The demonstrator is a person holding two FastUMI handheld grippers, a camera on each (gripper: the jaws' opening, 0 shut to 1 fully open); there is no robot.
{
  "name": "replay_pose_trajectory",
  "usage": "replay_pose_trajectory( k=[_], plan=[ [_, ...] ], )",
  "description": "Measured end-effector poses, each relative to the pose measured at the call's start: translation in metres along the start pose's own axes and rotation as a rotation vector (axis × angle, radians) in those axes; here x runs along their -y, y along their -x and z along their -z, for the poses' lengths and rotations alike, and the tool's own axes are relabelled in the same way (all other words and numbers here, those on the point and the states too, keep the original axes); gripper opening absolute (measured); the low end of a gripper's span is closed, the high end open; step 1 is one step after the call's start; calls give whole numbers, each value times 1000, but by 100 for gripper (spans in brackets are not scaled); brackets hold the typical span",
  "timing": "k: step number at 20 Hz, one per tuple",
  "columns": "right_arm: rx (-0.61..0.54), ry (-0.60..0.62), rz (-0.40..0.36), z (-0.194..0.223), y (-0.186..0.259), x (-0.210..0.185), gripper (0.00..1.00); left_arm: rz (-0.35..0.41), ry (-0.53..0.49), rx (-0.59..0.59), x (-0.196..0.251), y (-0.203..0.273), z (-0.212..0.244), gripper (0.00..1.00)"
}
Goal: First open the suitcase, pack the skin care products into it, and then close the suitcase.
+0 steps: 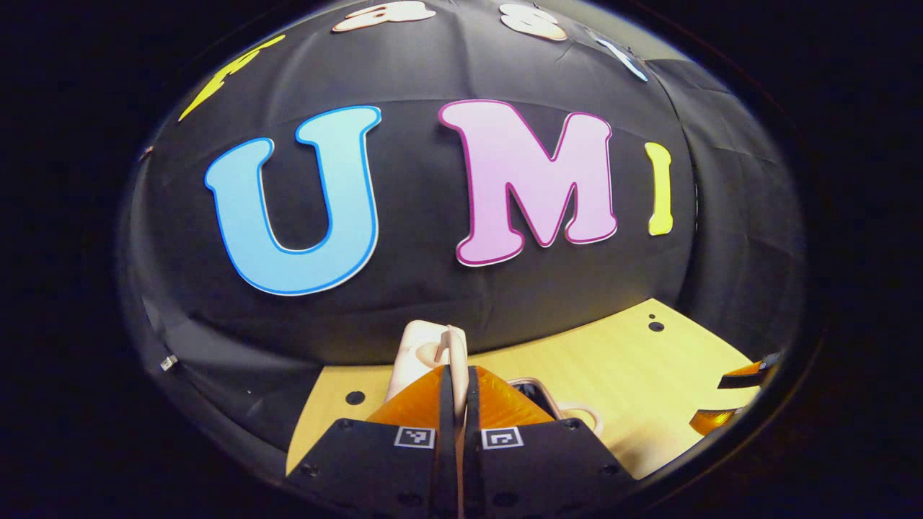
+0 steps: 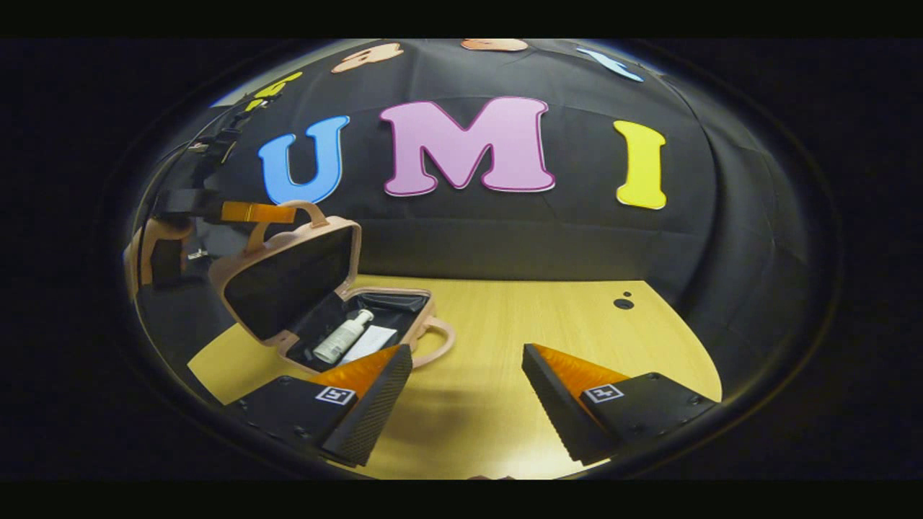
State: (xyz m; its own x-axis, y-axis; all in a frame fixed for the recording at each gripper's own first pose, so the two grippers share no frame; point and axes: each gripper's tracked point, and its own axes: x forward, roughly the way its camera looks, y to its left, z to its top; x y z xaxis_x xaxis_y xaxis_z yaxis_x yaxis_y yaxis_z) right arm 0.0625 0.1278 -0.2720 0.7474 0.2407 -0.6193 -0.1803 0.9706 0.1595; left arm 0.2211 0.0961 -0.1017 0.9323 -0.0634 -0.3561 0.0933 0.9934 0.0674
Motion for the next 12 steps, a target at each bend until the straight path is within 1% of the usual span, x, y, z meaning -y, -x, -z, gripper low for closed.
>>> replay_pose_trajectory(
  k=[3, 5, 6, 8, 10, 12],
  plan=[
    [-8, 8, -10, 9, -7, 30, 98, 64, 51, -3, 61, -18, 23, 10],
    [-15, 12, -28, 13, -12, 48, 98, 67, 38, -4, 94, -35, 48, 9],
    [-14, 29, -41, 15, -16, 57, 98, 69, 53, -14, 111, -47, 63, 9],
    [-1, 65, -60, 13, -20, 73, 99, 87, 121, -62, 145, -65, 101, 9],
    [13, 80, -65, 9, -18, 82, 99, 80, 140, -110, 161, -75, 132, 9],
    [18, 82, -49, 6, -13, 92, 98, 83, 123, -135, 174, -80, 150, 10]
  ],
)
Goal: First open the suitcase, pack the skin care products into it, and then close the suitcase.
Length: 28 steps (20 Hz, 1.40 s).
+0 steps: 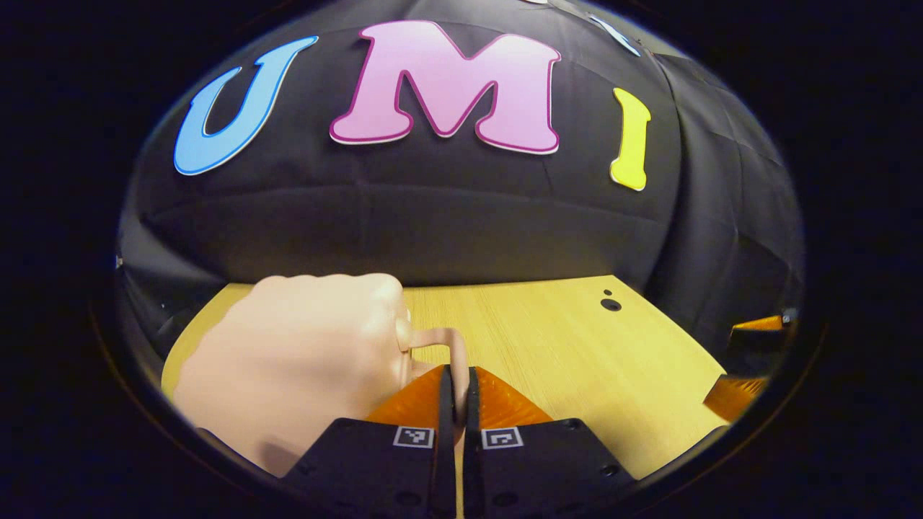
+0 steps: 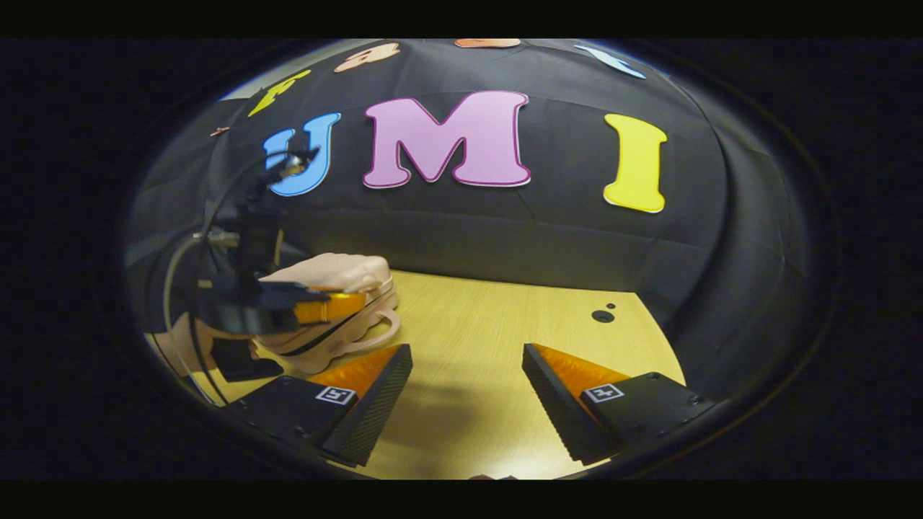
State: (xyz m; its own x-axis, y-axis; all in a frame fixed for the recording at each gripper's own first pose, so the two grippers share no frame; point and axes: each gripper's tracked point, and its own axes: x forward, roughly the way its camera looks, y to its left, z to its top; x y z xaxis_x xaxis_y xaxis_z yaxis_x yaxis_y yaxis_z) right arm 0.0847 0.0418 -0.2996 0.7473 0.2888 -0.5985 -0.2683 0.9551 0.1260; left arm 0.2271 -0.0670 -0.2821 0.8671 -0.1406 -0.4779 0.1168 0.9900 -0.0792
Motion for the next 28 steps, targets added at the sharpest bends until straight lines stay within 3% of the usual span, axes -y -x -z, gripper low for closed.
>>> replay_pose_trajectory(
  k=[3, 4, 7, 9, 12, 17, 20, 24, 28],
  plan=[
    [17, -19, 26, -8, 15, 3, 99, -15, -29, 33, 7, 2, -5, 21],
    [24, -17, 36, -10, 23, 2, 99, -51, -29, 58, 3, 10, -11, 31],
    [38, 18, 54, -22, 48, -10, 98, -88, -8, 152, -5, 55, -51, 32],
    [71, 44, 70, -44, 70, -21, 98, -74, 3, 201, -2, 102, -78, 37],
    [170, 55, 101, -93, 108, -41, 98, -61, 5, 297, -3, 174, -120, 69],
    [351, 34, 115, -168, 181, -88, 98, -65, 66, 457, -17, 301, -161, 82],
    [474, 32, 122, -196, 231, -105, 97, -108, 77, 493, -27, 359, -159, 96],
    [549, 36, 120, -197, 274, -121, 94, -118, 88, 495, -29, 409, -127, 96],
    [521, 12, 93, -164, 288, -128, 97, -199, 57, 533, -45, 442, -104, 96]
  ],
)
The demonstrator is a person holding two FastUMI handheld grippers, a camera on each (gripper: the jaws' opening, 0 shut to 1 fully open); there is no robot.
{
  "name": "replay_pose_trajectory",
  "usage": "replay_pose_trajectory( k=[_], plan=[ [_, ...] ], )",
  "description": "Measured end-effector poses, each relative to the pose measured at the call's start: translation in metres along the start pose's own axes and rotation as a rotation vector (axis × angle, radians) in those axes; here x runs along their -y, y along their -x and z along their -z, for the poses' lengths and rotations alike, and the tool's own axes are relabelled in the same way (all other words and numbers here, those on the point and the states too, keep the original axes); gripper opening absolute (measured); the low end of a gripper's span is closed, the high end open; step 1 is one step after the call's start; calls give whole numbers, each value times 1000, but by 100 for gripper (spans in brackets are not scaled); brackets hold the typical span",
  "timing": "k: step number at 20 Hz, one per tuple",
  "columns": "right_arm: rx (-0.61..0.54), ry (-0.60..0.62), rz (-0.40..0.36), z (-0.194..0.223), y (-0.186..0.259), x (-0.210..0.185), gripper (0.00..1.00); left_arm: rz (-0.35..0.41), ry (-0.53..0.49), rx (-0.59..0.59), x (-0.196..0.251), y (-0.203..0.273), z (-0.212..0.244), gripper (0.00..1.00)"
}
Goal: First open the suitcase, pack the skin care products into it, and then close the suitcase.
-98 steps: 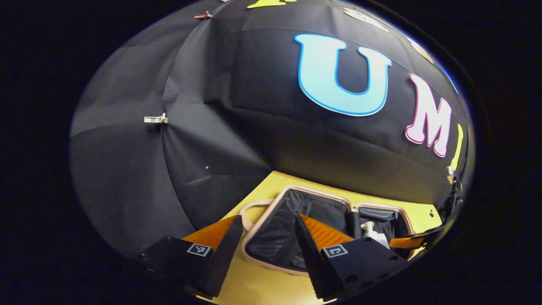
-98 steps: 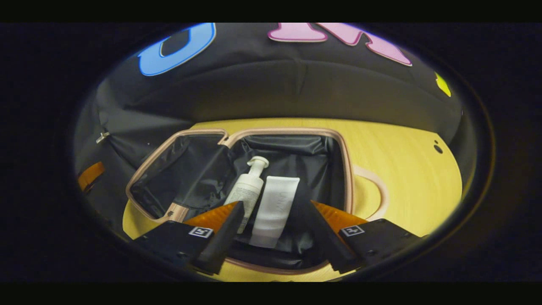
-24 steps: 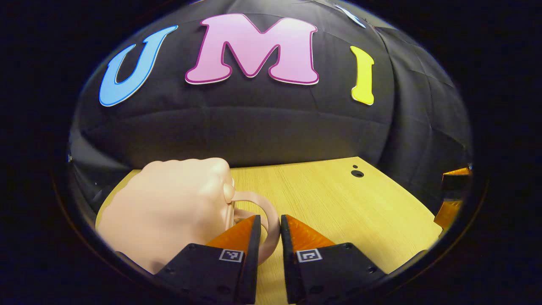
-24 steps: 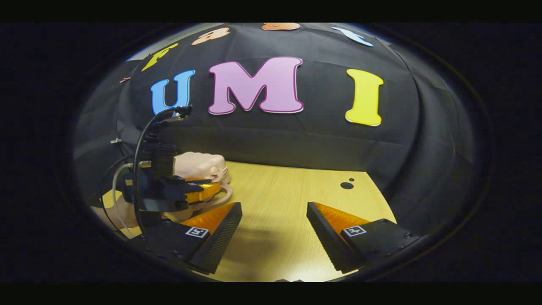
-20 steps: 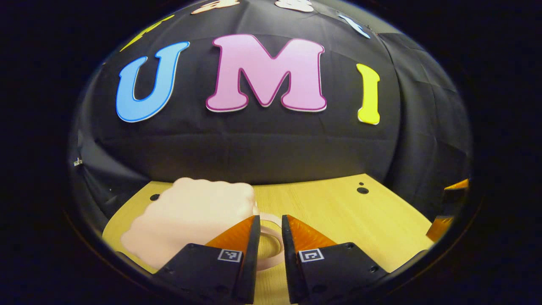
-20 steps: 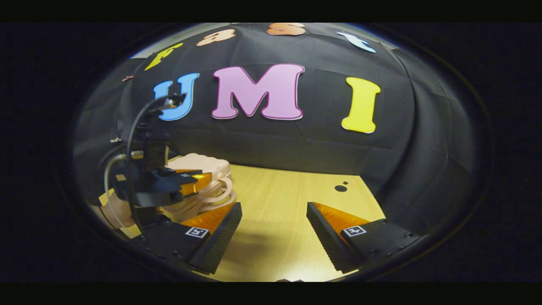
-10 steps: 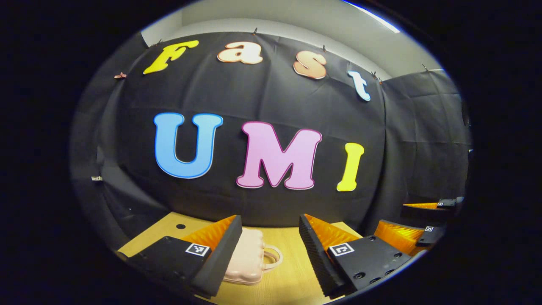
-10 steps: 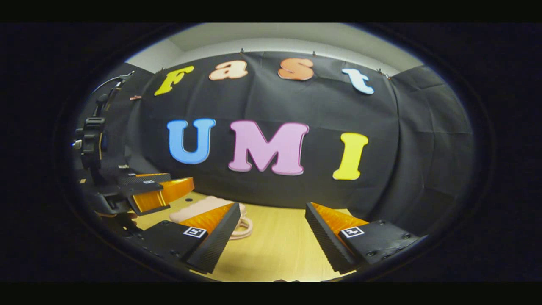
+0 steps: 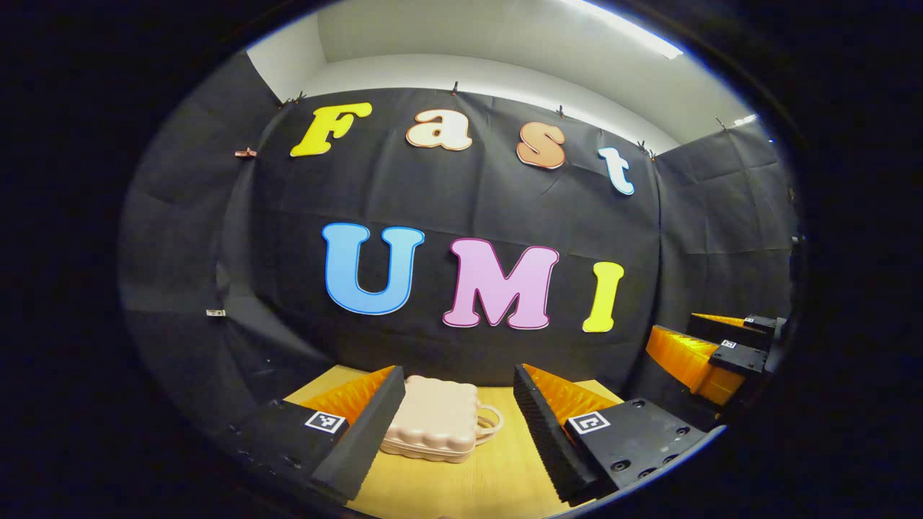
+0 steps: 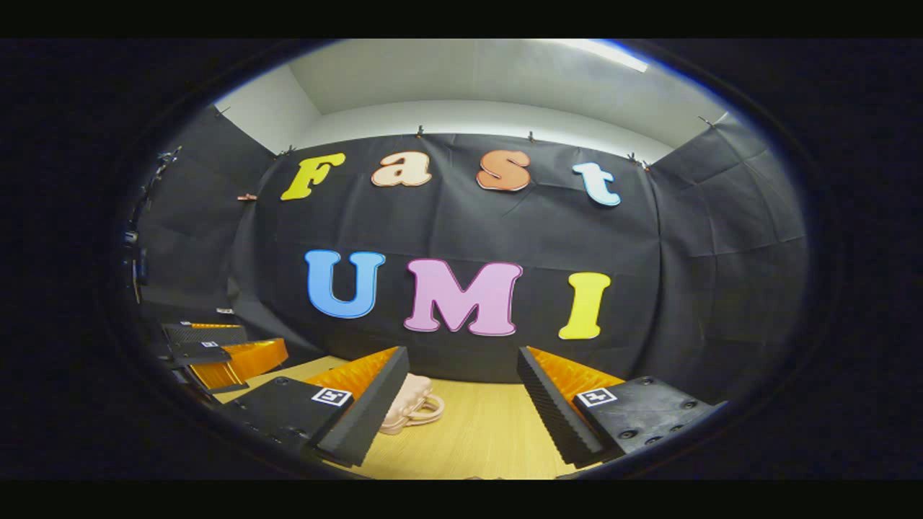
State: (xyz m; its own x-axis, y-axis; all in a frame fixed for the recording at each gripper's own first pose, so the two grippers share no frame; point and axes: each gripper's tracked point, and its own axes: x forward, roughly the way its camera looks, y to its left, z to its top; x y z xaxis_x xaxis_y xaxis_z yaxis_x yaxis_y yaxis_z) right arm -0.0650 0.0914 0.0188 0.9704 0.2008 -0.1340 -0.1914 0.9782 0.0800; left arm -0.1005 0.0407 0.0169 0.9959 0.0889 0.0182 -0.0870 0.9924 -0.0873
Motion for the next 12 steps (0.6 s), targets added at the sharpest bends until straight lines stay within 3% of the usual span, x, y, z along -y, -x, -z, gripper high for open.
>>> replay_pose_trajectory(
  k=[12],
  plan=[
    [11, -45, 48, 2, 5, 17, 97, 9, -41, 32, -4, 0, -16, 96]
  ],
)
